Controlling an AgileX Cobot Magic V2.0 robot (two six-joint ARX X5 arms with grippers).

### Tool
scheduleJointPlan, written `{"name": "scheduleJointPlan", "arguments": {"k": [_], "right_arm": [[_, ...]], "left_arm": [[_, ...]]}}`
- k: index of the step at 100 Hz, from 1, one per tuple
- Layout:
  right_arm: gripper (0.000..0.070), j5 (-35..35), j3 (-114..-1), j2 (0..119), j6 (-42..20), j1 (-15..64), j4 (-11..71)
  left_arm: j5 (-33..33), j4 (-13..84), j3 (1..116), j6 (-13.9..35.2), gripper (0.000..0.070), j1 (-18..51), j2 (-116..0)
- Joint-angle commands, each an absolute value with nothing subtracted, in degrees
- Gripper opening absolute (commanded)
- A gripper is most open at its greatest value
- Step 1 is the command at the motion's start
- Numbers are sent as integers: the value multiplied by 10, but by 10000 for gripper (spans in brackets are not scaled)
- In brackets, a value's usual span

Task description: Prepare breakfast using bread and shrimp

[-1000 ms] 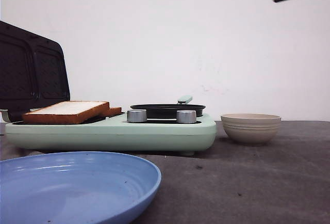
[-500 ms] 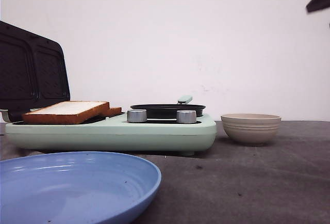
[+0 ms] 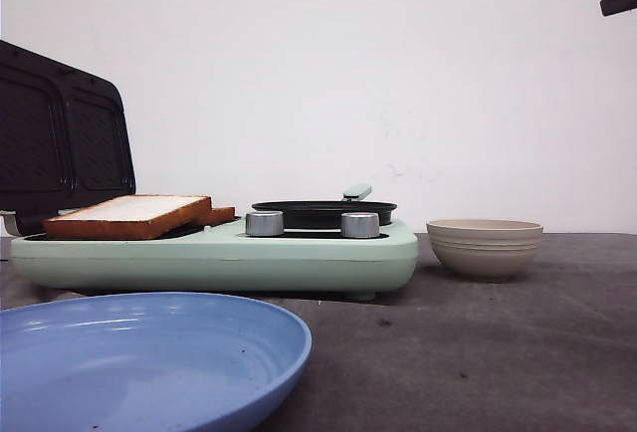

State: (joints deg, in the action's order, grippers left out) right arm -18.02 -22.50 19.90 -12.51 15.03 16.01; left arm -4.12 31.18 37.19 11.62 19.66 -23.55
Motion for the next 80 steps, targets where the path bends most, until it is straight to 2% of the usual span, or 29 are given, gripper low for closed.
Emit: {"name": "scheduleJointPlan", "arguments": {"k": [1, 38, 50, 80], "right_arm": [[335, -182, -225, 200, -134, 152, 155], [335, -182, -225, 200, -136, 152, 164], [335, -182, -225, 201, -136, 152, 168], [335, -196, -225, 201, -136, 152, 168]], "left_arm": [[-40, 309, 375, 138, 472, 199, -237], [-14, 274, 405, 279, 471, 197, -244], [-13, 274, 443, 293, 470, 185, -260], [-3, 279, 555, 281, 471, 107, -342]]}}
